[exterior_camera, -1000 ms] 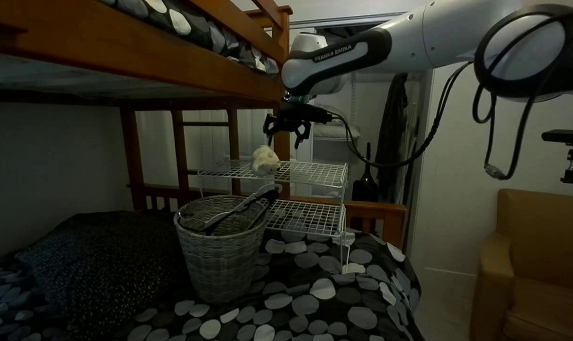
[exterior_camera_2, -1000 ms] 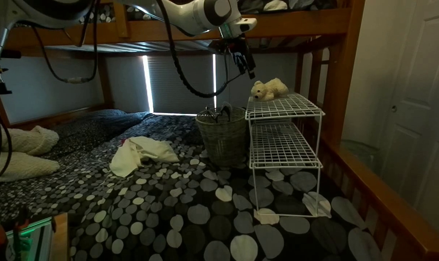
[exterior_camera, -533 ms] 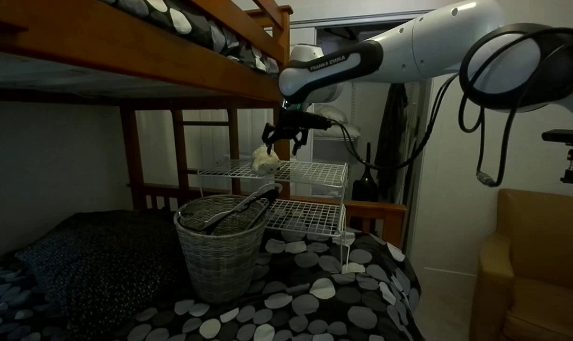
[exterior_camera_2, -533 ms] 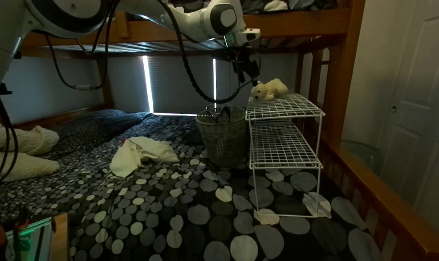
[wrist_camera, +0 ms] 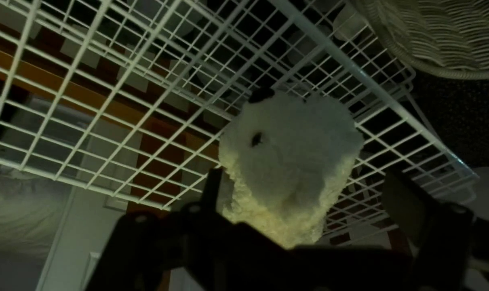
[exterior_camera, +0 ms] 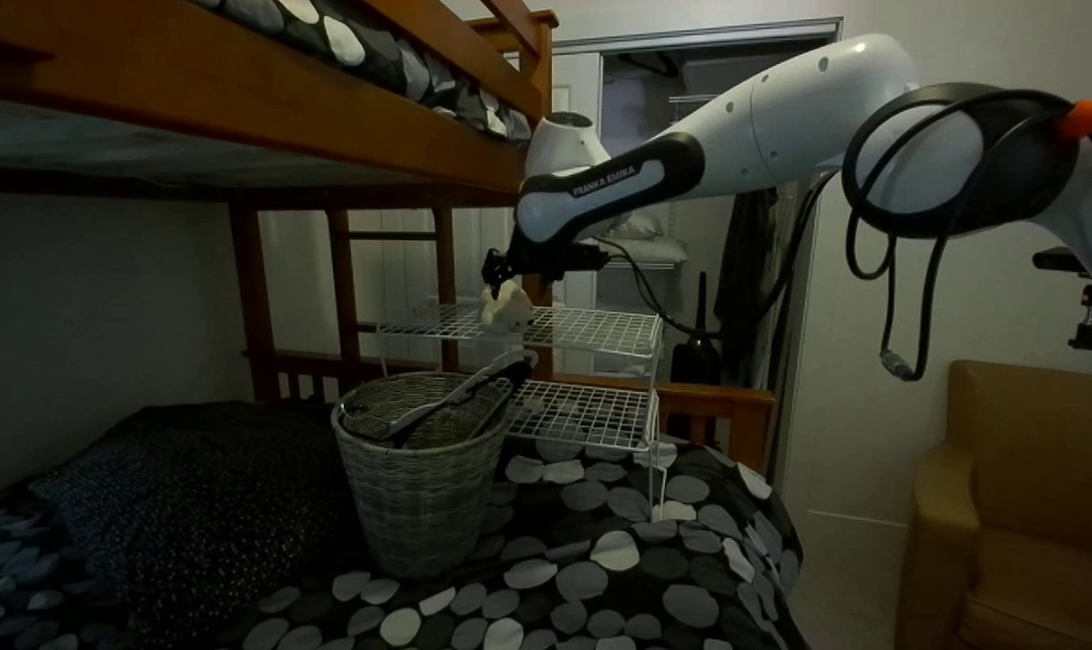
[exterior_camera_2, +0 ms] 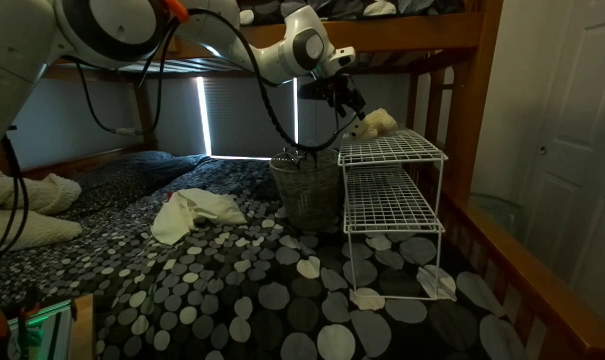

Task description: Put the teddy bear on the bottom shelf of the rack

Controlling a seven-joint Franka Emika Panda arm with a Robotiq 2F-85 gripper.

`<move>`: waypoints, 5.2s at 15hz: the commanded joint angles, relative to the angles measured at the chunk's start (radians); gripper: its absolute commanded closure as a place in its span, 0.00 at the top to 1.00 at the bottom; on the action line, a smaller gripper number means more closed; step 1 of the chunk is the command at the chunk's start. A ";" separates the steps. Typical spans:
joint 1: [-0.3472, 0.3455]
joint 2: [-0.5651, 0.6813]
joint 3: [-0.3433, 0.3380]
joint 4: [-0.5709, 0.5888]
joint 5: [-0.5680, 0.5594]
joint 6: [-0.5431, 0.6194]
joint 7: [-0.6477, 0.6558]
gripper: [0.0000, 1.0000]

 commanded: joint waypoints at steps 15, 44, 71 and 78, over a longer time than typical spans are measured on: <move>0.141 0.036 -0.216 -0.005 -0.113 0.058 0.202 0.04; 0.120 -0.949 0.085 -1.159 0.530 0.277 -0.327 0.06; 0.262 -0.220 -0.283 -0.659 -0.510 0.285 0.988 0.06; 0.269 -0.117 -0.182 -0.523 -0.584 0.038 1.149 0.06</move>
